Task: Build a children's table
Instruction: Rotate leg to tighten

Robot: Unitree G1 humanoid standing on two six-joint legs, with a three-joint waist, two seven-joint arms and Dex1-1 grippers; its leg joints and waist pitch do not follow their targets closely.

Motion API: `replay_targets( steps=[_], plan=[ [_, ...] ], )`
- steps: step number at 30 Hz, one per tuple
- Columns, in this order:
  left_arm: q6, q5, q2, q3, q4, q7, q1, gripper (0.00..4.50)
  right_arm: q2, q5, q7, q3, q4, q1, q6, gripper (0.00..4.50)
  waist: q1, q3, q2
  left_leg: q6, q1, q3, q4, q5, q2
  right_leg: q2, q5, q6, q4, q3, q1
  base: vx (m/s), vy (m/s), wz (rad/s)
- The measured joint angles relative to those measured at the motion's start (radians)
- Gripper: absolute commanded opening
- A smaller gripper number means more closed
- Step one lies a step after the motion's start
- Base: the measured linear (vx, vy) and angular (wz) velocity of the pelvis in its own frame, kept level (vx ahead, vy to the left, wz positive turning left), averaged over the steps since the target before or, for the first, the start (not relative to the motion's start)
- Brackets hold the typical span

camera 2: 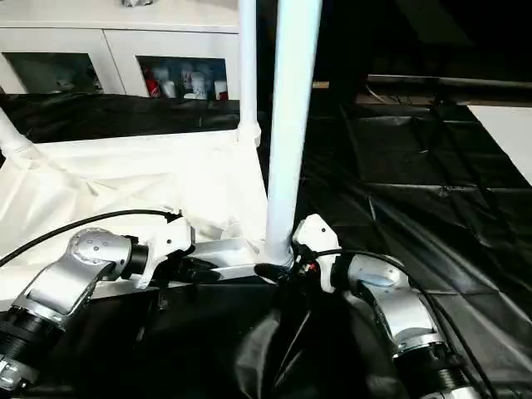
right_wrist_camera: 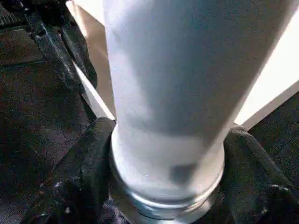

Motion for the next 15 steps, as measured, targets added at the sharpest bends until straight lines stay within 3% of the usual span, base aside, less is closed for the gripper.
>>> replay_targets(
  steps=[10, 15],
  plan=[
    [0.004, -0.005, 0.012, 0.001, -0.019, -0.009, 0.013, 0.00, 0.000, 0.007, 0.025, 0.000, 0.003, 0.004, -0.009, 2.73, 0.000, 0.000, 0.000, 0.000, 0.000, 0.000, 0.002, 0.000, 0.000, 0.000, 0.000, 0.000, 0.001, 0.000, 0.000, 0.000, 0.000, 0.00],
    [0.010, 0.000, -0.009, 0.007, -0.006, 0.032, 0.012, 0.00, 0.046, 0.004, -0.054, -0.015, 0.031, 0.004, -0.009, 2.72, -0.009, 0.000, 0.000, 0.000, 0.000, 0.000, 0.005, 0.000, 0.001, 0.000, 0.000, 0.000, 0.005, 0.000, 0.000, 0.000, 0.000, 0.00]
  ],
)
